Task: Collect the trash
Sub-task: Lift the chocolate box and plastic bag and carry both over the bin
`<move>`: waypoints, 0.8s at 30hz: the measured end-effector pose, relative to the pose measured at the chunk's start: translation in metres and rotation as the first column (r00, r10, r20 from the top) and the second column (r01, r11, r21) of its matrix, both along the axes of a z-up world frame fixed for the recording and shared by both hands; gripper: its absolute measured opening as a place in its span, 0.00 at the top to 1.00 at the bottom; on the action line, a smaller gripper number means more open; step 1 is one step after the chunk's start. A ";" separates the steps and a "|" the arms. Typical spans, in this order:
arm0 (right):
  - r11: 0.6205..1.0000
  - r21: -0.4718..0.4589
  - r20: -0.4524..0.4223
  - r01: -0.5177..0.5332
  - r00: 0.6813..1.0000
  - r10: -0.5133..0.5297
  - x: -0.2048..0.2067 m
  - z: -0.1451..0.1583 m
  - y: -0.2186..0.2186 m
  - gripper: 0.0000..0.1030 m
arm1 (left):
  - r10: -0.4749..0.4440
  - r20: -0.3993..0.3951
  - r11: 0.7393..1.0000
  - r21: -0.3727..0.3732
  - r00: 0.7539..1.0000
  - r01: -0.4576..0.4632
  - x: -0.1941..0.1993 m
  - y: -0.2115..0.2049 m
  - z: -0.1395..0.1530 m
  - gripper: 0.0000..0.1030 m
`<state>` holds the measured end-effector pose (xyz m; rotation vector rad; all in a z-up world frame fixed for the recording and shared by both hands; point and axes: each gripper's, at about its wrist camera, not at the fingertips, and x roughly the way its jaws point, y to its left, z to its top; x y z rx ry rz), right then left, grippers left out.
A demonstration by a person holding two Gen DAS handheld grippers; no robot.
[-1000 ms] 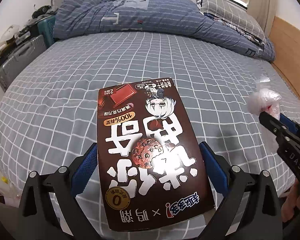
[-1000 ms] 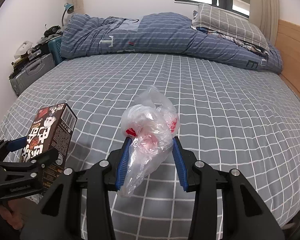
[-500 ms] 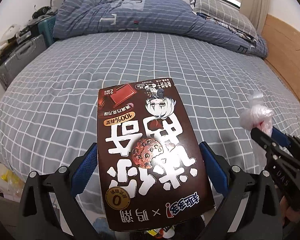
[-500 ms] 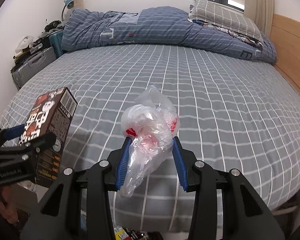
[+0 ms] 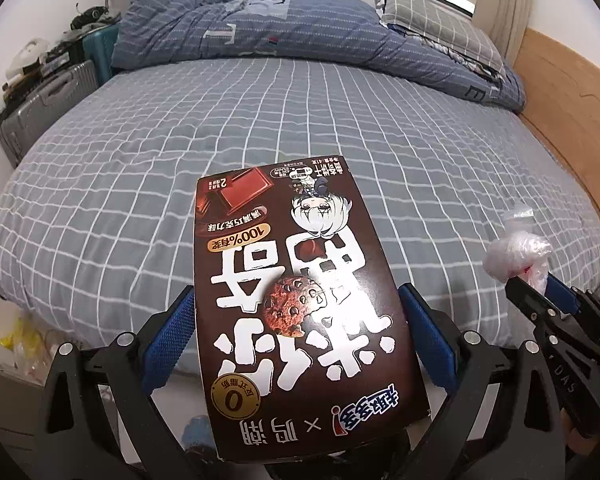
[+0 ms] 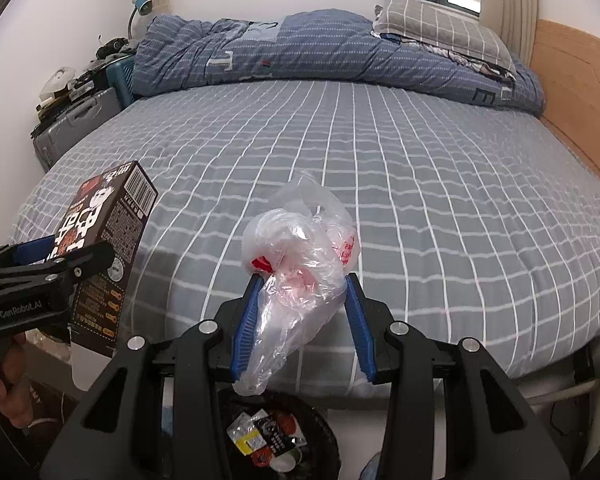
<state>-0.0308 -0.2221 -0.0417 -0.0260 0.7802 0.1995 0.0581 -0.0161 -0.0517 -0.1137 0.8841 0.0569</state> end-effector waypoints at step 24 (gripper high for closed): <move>1.000 0.015 -0.074 0.008 0.997 -0.007 -0.080 -0.009 0.001 0.61 | -0.009 -0.076 1.000 -0.020 0.997 0.007 -0.061 -0.002 -0.014 0.08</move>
